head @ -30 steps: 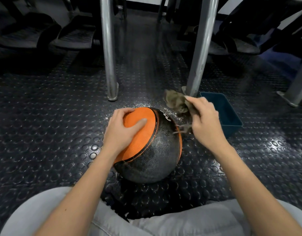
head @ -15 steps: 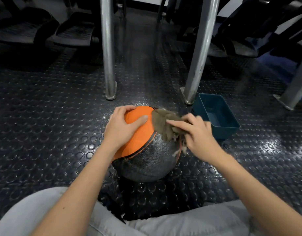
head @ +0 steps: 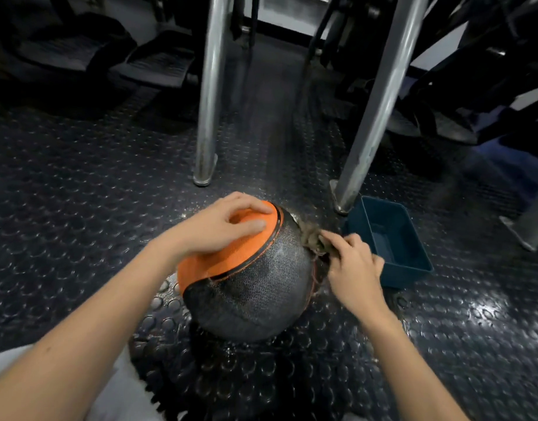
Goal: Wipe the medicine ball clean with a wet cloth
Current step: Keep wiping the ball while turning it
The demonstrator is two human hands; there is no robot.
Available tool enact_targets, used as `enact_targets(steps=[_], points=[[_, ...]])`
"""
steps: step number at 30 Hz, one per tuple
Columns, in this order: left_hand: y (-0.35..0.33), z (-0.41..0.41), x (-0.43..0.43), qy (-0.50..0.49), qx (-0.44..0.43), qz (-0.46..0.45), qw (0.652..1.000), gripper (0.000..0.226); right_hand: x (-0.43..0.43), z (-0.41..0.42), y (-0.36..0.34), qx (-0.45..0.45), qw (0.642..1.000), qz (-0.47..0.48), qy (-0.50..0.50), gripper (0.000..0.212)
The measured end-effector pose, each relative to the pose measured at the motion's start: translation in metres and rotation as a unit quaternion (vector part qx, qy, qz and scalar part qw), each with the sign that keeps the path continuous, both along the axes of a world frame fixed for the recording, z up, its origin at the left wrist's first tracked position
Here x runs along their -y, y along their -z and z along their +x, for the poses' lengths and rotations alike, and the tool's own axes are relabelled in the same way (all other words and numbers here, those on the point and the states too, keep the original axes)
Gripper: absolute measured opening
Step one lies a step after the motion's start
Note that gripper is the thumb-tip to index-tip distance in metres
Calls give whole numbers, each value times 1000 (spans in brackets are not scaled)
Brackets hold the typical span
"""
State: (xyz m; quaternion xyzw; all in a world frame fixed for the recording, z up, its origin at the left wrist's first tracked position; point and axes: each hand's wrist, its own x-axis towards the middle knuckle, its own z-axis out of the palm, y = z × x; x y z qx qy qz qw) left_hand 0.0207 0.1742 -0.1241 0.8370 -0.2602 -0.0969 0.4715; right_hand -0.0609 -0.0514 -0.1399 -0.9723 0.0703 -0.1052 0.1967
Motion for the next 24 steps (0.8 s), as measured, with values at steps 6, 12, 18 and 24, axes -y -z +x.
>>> enact_targets(steps=[6,12,18,24], points=[[5,-1,20,-24,111,87,990,52,-10,8,-29,182,975,114,-49,44],[7,2,17,-3,81,60,995,46,22,13,-10,-47,996,-47,66,50],[6,1,14,-17,81,50,995,43,-4,3,-35,174,975,98,-96,54],[6,0,16,-11,73,58,996,41,24,12,-8,24,996,-58,65,47]])
